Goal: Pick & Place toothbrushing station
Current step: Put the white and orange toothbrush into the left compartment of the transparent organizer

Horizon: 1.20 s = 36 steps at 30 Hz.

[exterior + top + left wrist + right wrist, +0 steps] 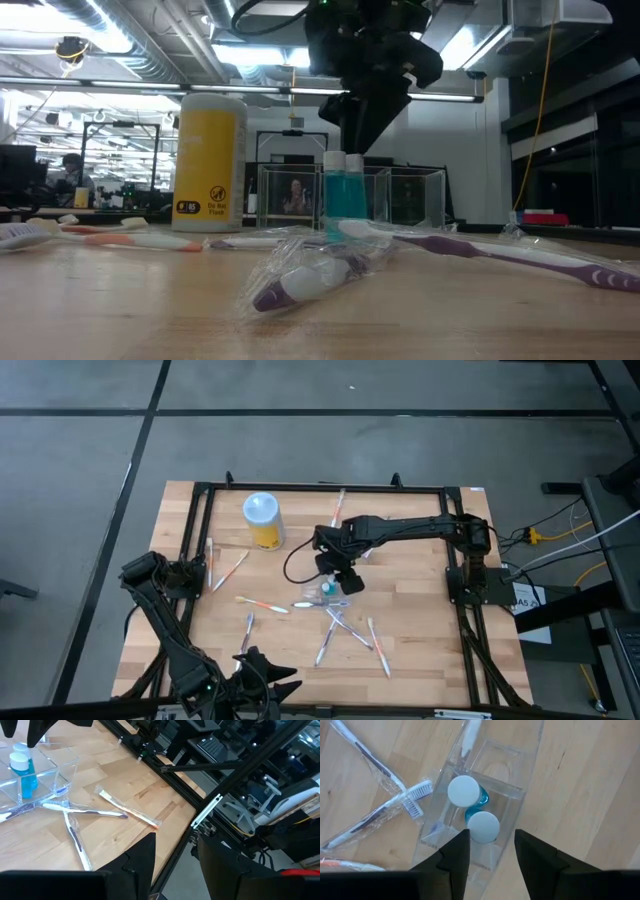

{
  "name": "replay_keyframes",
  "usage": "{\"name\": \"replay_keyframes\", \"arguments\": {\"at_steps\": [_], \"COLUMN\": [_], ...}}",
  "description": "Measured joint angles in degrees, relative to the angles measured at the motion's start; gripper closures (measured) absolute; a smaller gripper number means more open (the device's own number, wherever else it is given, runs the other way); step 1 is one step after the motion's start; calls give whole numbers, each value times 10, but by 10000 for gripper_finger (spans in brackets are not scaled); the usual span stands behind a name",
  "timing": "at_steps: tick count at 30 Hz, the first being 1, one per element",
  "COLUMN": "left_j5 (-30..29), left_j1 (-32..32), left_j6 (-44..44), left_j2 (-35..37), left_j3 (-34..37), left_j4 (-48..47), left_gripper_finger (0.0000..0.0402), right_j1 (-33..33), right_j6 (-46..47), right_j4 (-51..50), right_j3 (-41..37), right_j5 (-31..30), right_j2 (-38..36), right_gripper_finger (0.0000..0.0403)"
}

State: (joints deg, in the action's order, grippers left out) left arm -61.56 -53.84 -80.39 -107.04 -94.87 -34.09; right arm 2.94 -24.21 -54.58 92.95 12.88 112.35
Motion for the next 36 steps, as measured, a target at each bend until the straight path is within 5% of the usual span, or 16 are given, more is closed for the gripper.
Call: {"name": "replay_keyframes", "arguments": {"at_steps": [26, 36], "left_j5": [0, -19], "left_j1": [0, 20], "left_j6": [1, 29], "left_j2": [0, 36], "left_j3": [0, 0], "left_j4": [-4, -84], "left_gripper_finger": [258, 258], "right_j1": [5, 46], "right_j6": [26, 145], "right_j4": [6, -9], "right_j3": [1, -2], "right_j5": [-4, 22], "right_j2": [-23, -148], "right_gripper_finger": [246, 246]}}
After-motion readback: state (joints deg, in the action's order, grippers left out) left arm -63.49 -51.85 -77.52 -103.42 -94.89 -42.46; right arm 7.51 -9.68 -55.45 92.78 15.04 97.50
